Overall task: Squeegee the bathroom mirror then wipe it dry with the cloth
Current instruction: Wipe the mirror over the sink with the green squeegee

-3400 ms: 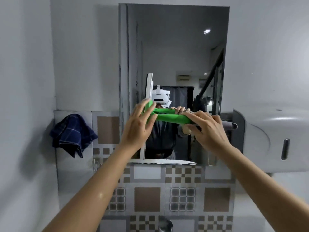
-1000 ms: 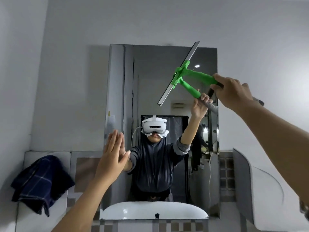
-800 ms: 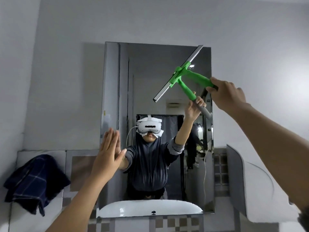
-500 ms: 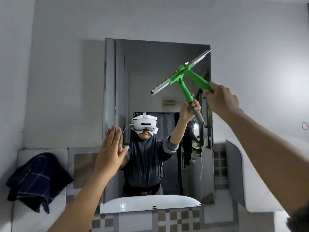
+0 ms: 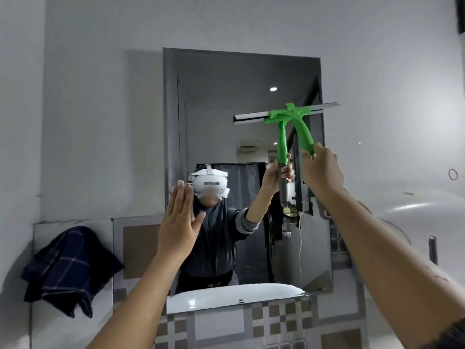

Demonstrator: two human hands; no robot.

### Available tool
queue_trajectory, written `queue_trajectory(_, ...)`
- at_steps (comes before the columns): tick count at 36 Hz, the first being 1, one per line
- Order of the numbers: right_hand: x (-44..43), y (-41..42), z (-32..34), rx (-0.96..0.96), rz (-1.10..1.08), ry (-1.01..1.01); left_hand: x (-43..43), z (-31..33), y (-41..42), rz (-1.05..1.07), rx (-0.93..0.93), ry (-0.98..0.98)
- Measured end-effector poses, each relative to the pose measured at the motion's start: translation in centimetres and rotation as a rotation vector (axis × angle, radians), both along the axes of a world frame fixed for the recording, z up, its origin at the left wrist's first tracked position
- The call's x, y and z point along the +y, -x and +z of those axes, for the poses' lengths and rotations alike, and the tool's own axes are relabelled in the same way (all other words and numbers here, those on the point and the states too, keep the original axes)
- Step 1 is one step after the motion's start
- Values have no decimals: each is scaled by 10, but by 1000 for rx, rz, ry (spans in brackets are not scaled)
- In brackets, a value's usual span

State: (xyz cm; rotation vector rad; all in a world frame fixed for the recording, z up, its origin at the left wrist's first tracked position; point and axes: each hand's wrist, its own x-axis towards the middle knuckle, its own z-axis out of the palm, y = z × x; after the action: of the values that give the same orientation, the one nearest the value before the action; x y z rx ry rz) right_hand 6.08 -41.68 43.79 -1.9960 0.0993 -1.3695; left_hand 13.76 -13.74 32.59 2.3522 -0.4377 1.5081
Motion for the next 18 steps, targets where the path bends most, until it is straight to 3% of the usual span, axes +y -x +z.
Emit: queue_trajectory(18,112,-7,-13,-169,223,-437,8,1,5,-97,-10,-29)
